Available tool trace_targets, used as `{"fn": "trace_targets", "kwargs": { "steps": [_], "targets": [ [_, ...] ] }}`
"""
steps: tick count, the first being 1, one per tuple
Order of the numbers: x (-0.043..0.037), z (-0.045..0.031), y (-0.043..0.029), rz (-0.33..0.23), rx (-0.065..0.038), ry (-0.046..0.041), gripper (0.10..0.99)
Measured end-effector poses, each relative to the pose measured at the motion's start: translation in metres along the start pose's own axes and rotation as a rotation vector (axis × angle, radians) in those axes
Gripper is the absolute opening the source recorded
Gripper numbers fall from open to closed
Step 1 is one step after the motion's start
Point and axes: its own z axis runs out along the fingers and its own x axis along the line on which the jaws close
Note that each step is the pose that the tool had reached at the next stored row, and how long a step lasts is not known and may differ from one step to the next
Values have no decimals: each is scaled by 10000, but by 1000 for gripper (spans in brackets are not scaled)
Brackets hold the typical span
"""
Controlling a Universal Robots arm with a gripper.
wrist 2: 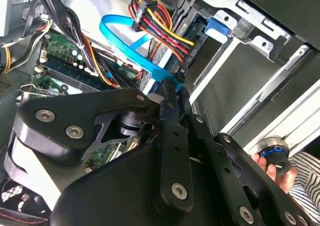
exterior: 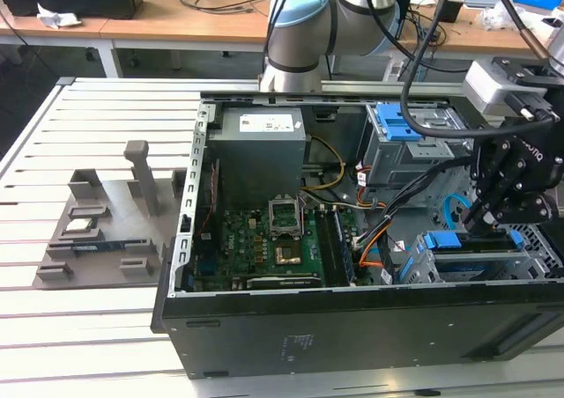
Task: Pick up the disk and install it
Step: 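Insert the second disk wire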
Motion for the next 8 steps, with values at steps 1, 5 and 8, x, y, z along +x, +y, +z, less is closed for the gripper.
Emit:
{"fn": "trace_targets", "kwargs": {
  "steps": [1,5,8],
  "targets": [
    [-2,8,0,1,0,0,161],
    [-19,40,-7,-7,0,-2,161],
    [-40,53,-14,-19,0,-1,161]
  ]
}}
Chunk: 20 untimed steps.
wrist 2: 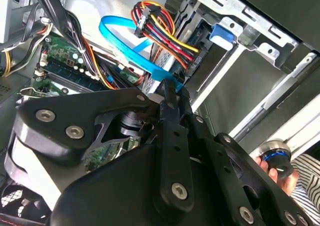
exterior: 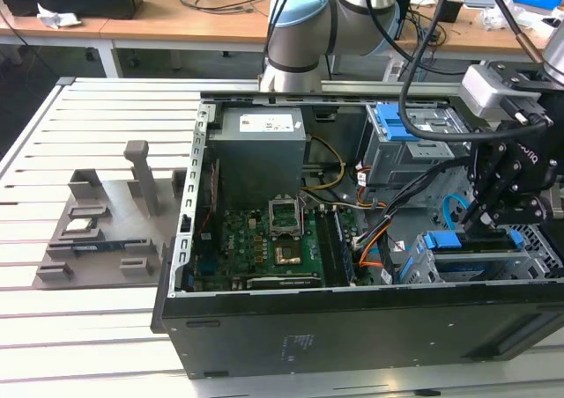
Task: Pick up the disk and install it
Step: 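Insert the second disk wire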
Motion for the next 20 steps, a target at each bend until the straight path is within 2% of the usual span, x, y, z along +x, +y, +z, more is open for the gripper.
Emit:
{"fn": "trace_targets", "kwargs": {
  "steps": [16,20],
  "targets": [
    [19,3,-4,-141,4,16,161],
    [20,33,-9,-160,5,14,161]
  ]
}}
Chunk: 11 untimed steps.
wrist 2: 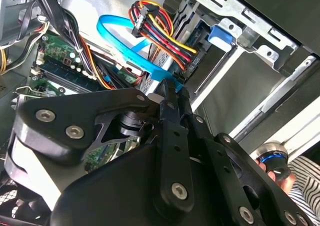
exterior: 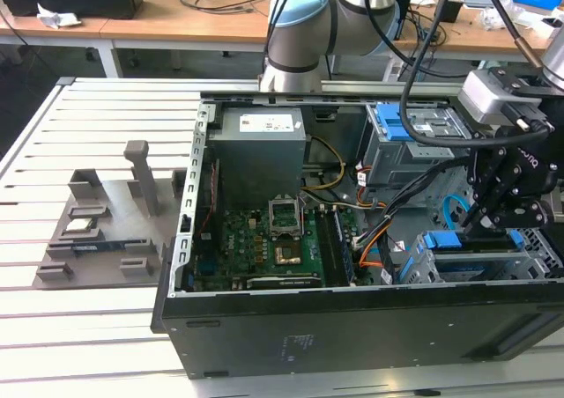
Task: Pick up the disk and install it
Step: 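Insert the second disk wire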
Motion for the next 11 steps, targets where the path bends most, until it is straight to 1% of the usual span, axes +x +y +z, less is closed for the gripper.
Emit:
{"fn": "trace_targets", "kwargs": {
  "steps": [3,7,8,9,10,11],
  "targets": [
    [1,25,-2,-1,0,5,161],
    [1,28,-2,-1,1,2,169],
    [1,29,-2,-1,1,3,235],
    [1,-1,0,-1,1,-4,235],
    [-9,-48,3,-1,1,2,235],
    [-26,-71,5,-1,1,1,235]
  ]
}}
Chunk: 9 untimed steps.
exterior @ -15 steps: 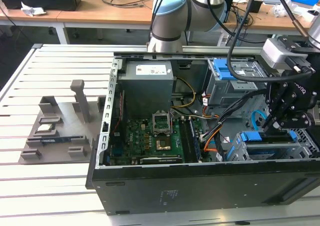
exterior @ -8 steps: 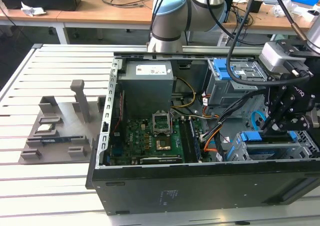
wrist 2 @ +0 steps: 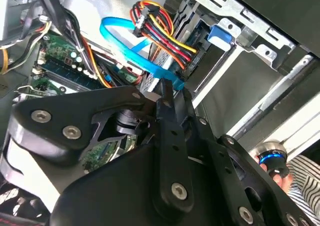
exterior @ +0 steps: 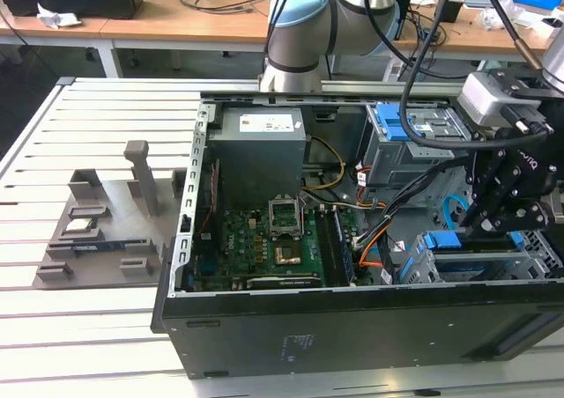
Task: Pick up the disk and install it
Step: 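Insert the second disk wire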
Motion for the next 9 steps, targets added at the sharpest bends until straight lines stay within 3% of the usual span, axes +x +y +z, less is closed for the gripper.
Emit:
{"fn": "trace_targets", "kwargs": {
  "steps": [2,3,4,8,9],
  "targets": [
    [-47,-73,4,0,0,4,220],
    [-56,-100,6,1,0,4,153],
    [-71,-180,11,1,0,2,106],
    [-68,-375,23,0,0,3,106],
    [-68,-380,23,0,0,0,106]
  ]
}}
